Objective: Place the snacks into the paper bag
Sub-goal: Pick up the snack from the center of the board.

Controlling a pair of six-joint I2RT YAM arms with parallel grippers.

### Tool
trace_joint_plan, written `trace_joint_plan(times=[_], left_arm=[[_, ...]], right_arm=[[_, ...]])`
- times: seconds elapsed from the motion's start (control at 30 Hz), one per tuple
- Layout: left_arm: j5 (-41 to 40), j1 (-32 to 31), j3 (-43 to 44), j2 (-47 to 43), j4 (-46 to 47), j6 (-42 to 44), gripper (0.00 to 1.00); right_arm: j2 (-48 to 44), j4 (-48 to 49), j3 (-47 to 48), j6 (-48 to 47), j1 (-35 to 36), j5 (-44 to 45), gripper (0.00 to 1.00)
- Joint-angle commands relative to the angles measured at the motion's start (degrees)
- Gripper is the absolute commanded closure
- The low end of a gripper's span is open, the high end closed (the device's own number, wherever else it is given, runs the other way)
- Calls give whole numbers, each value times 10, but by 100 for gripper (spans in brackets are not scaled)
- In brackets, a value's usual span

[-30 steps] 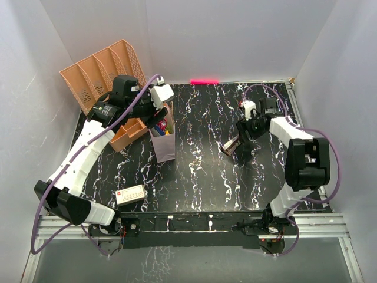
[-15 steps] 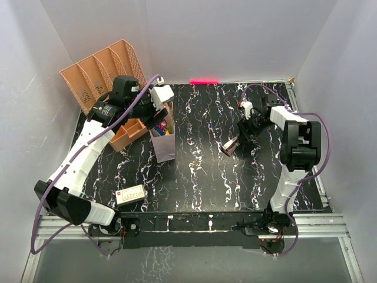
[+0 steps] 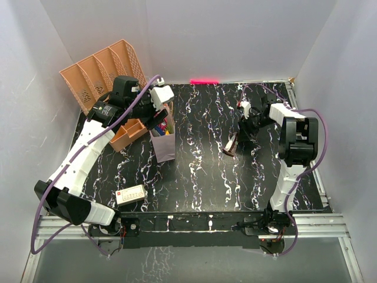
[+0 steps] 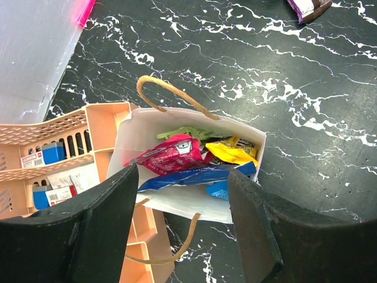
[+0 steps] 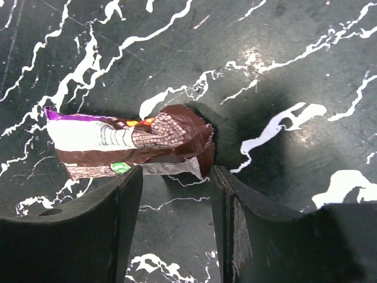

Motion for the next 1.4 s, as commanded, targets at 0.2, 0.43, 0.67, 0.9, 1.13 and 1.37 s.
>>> trace_joint_plan(times=[0.2, 0.43, 0.67, 0.9, 1.13, 1.37], left_arm=[[10, 3, 13, -17, -11, 3, 39], [13, 2, 11, -17, -13, 5, 39], [13, 2, 16, -17, -13, 6, 38], [10, 2, 12, -32, -14, 8, 38], [43, 2, 28, -30, -17, -5, 38], [100, -26, 37, -22, -23, -41, 44]], right_arm=[[36, -72, 39, -58, -5, -76, 46], [55, -59, 48, -32, -5, -90, 50], [59, -24, 36, 9, -5, -121, 66], [34, -6, 22, 35, -5, -150, 92], [-41, 1, -16, 35, -5, -171, 92], [-118, 0, -65, 14, -5, -187, 92]])
